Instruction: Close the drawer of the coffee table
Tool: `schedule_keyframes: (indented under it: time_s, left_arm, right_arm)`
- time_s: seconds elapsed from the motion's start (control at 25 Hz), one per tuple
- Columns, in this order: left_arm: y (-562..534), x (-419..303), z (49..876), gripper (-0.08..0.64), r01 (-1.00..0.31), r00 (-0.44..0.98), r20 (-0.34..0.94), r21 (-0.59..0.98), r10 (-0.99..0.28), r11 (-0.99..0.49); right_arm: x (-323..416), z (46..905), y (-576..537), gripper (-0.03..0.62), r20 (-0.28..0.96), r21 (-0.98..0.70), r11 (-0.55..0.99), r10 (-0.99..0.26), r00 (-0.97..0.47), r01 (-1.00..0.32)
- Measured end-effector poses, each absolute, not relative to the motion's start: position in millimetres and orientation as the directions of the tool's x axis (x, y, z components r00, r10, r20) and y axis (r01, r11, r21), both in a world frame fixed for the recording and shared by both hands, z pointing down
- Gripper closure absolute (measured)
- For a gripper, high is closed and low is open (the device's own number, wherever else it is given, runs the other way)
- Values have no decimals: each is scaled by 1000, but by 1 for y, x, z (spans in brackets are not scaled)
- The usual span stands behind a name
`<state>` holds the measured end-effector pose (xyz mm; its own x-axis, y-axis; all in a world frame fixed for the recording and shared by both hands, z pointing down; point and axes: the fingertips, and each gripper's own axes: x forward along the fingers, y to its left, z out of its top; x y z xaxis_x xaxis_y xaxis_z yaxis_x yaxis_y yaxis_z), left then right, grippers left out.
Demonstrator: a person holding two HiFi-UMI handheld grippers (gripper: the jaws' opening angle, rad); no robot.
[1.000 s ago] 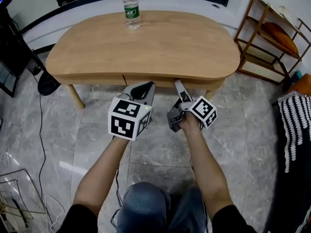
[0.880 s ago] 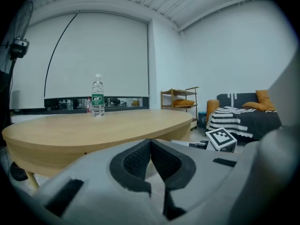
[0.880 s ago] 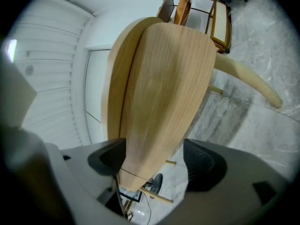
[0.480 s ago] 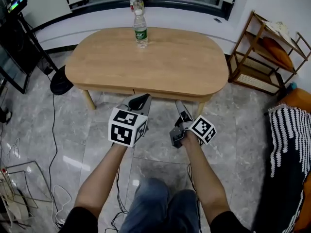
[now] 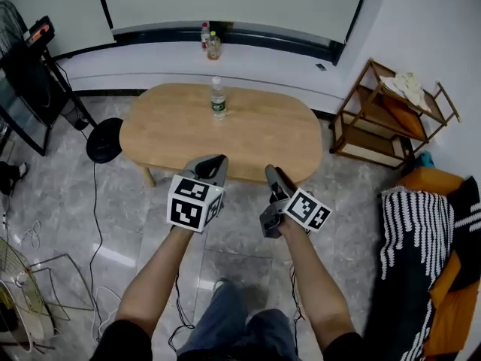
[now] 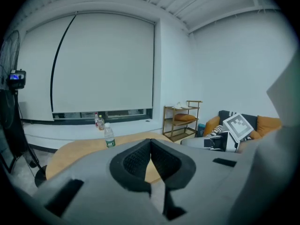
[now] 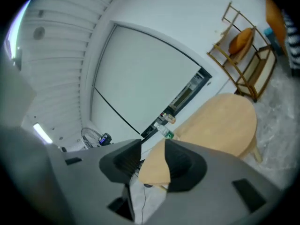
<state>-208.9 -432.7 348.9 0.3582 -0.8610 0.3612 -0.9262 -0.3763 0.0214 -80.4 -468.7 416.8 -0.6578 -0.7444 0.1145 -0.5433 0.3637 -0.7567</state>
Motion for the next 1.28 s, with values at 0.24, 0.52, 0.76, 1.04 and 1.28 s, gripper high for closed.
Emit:
schedule_keyframes:
  time_s: [0.24,0.52,0.76,1.04,1.28]
  left_arm:
    - [-439,-220,222,557,-921,366,340,2,-866,-389]
    - [-425,-233,125,557,-918,364,307,-41,-880,-394]
    - [-410,-240,91,557,-926,353,259,-43,-899,-376]
    - [-399,-233,73,557,-899,391,252,-101,-885,-426]
    - [-399,-225,62,557,-890,402,242,-126,-883,-439]
  right_arm:
    - [-100,262,-474,494,139,-568,501,-723,-676,-653]
    - [-119,137,-454,538,212,-355,614,-682,-700,-705]
    - [-121,74,-431,571,178,-227,646,-708,-683,-729]
    - [-113,56,-416,589,167,-130,616,-759,-629,-777]
    - [-105,44,-412,588,133,-136,598,-779,-613,-790]
